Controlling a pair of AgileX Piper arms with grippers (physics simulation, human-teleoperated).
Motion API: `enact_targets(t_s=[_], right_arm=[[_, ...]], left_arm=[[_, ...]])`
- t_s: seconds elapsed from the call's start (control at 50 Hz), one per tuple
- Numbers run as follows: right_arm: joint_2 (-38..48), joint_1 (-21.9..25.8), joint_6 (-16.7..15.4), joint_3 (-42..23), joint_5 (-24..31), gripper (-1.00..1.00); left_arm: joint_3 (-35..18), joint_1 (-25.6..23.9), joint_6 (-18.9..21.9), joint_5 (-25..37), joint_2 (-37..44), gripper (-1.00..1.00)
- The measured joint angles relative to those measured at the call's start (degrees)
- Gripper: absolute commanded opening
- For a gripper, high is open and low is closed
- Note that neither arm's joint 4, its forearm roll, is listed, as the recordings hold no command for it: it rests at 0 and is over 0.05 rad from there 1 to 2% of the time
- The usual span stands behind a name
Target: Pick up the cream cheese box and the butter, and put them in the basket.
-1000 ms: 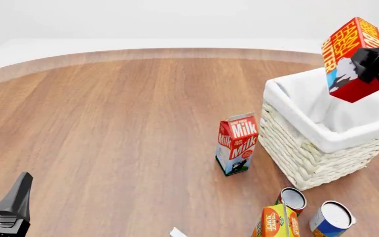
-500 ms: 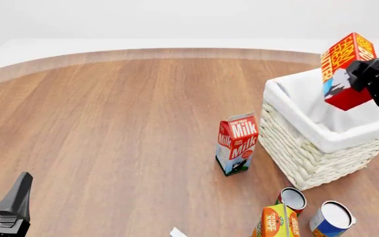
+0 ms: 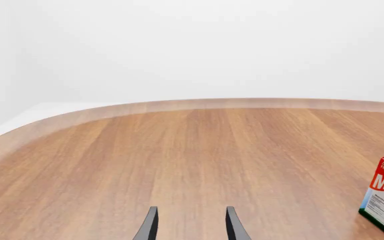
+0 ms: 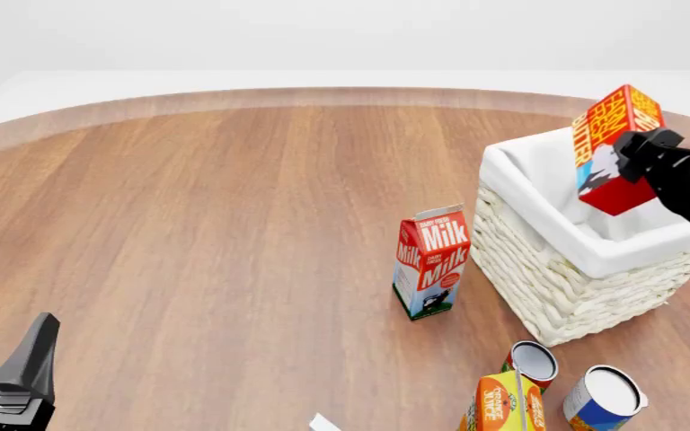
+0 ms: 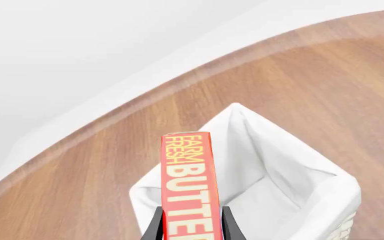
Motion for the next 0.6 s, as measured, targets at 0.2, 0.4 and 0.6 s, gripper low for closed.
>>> enact_targets(t_s=[0.2,0.4,0.6], right_arm=[[1.2,-0.1,0.0,0.4,-1.4,-1.0],[2.1,-0.1,0.1,1.0,-2.5,-1.0],[2.6,0.0,0.3,1.7,-3.6,-1.0]], left_arm=[[0.0,0.0,0.0,0.0,0.0,1.0],[0.0,0.0,0.0,0.0,0.0,1.0],[0.0,0.0,0.0,0.0,0.0,1.0]])
